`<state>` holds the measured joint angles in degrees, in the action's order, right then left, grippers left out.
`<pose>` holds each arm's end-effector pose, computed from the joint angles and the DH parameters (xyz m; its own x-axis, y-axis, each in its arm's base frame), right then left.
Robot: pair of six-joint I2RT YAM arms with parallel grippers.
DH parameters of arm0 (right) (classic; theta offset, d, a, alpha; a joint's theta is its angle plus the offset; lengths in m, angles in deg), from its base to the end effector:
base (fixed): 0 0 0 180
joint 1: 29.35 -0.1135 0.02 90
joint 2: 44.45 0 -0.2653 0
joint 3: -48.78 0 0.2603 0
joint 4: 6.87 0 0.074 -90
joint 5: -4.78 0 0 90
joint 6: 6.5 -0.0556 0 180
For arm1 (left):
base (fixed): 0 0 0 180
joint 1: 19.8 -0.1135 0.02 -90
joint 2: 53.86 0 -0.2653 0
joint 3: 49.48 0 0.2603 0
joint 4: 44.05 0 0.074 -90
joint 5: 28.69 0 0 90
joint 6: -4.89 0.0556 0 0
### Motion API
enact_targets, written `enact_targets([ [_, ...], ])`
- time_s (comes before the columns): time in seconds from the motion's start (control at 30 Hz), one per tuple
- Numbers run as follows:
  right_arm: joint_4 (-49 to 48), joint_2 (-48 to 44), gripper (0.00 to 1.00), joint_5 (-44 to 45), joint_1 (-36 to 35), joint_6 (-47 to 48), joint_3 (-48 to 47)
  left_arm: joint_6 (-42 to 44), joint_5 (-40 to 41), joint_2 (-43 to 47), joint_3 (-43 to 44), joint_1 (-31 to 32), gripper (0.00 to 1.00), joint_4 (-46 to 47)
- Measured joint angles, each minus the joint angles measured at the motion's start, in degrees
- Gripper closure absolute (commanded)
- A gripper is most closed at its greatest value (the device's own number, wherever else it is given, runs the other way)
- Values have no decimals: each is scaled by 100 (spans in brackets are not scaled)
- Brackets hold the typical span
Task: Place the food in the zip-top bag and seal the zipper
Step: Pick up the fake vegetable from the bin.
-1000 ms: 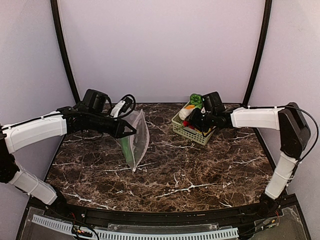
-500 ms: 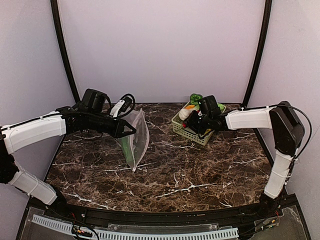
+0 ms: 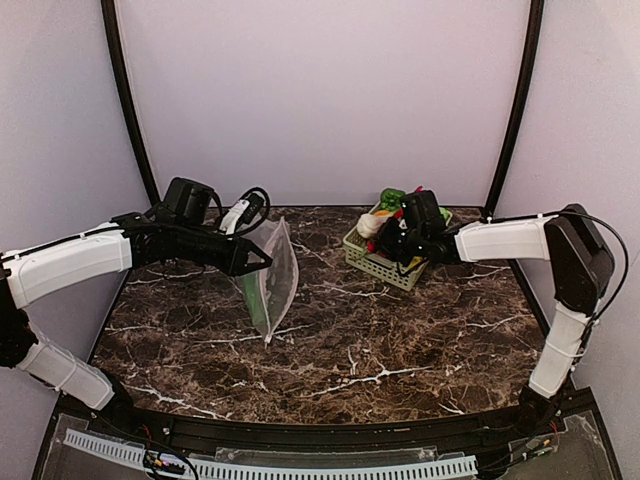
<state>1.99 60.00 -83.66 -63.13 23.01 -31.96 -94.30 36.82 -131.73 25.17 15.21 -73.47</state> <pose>0.3613 0.2399 0.1960 -0.6875 0.5867 -0.4279 0.1250 0.6760 0.7262 0.2563 -0.2077 0.2911 -0.5651 0.2184 -0.7956 0.7271 0.5875 -0.3552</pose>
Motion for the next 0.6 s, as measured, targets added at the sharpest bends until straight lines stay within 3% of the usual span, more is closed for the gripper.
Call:
enact_targets([
  [0.37,-15,-1399,87,155,-59,461,693,4,52,31,0,0,99,-28],
  [0.6,1054,-2345,87,-986,-155,1655,531,52,44,85,0,0,99,-24],
])
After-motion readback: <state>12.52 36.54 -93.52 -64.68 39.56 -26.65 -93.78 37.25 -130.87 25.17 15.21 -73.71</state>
